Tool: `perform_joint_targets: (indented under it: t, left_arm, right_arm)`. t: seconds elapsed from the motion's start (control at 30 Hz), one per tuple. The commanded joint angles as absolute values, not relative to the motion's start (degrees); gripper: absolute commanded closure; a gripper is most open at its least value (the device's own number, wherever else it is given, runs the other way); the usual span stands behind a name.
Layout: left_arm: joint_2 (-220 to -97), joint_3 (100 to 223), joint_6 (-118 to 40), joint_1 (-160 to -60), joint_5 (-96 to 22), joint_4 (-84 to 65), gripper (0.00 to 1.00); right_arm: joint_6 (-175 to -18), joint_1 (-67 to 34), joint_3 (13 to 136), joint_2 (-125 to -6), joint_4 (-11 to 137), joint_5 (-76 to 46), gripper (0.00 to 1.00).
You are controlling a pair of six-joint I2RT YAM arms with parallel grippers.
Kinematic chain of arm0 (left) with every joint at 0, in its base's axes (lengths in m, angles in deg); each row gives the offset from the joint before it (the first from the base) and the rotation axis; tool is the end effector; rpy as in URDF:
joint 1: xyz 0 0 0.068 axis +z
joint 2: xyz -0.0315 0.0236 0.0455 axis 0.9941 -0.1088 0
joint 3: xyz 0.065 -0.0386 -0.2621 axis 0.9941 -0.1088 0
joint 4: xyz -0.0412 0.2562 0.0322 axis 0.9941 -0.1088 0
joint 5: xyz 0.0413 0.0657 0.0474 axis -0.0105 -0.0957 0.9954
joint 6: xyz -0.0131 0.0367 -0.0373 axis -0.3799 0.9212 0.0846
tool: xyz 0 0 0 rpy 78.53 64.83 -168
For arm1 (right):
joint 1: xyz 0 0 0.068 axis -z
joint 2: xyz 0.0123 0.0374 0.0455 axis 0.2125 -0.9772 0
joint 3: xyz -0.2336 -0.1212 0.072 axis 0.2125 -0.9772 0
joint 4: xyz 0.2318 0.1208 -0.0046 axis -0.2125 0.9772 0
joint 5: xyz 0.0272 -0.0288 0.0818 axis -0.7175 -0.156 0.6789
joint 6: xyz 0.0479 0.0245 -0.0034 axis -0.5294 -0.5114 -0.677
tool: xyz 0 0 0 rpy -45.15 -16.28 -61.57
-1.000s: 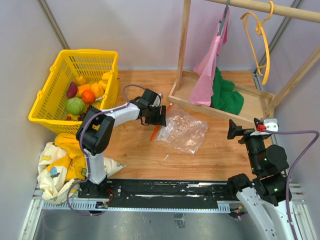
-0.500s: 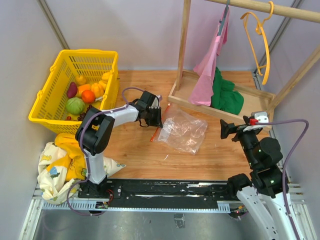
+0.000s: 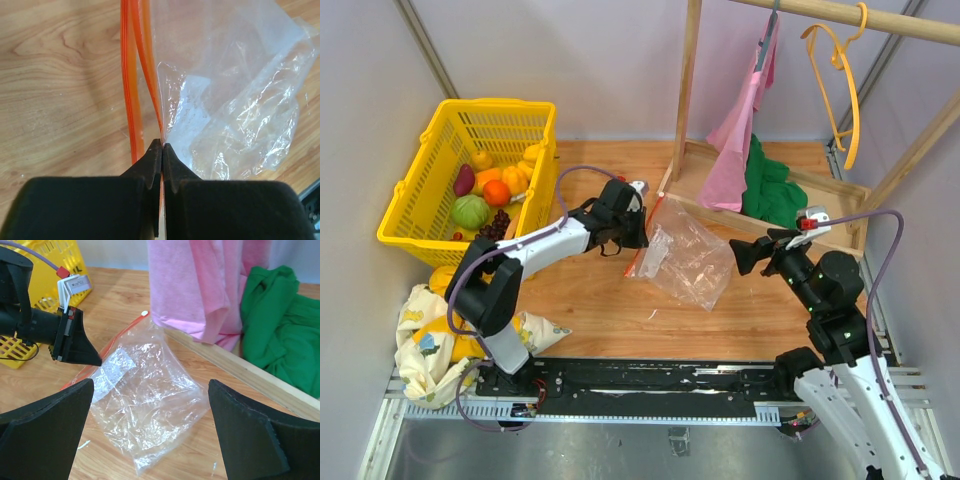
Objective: Place the food in the zip-top bag and seal the zipper
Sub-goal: Pick up the zipper food storage bag at the center of the board.
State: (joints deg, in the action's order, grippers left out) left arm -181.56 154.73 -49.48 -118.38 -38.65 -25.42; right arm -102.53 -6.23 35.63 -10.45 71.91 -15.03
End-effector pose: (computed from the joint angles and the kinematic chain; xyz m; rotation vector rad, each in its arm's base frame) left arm 0.3017 -0.2160 0.2110 0.3565 2.4529 -0.6597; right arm 0.1147 0.0434 0.3345 -0.1858 1.5761 0.5351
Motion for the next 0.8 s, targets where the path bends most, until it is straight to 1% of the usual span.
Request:
perform_joint_targets:
  t: [0.0, 0.27, 0.4, 0.63, 0.77]
  left_arm:
    - [-176.43, 154.45, -48.18, -121.59, -28.76, -26.82, 1.0]
    - [-169.64, 159.32, -44.39, -129.57, -6.44, -33.31, 1.0]
    - [-166.65, 162.01, -41.39, -132.83, 3.12, -34.79, 1.0]
    - [-163.35, 164.14, -34.69, -138.35, 13.07, -33.37, 1.0]
    - [-163.25, 163.59, -31.5, -140.75, 16.52, -32.34, 1.0]
  right_arm:
    - [-105.8, -6.98, 34.87, -12.35, 67.03, -10.19, 0.02]
    - [-111.07, -7.13, 41.93, -23.19, 67.49, -5.76, 0.01]
    - [-117.21, -7.14, 43.09, -28.37, 61.77, -3.19, 0.02]
    - [-123.16, -10.02, 49.4, -39.01, 56.68, -2.0, 0.01]
    - [-126.45, -13.18, 49.7, -43.01, 51.06, -3.75, 0.01]
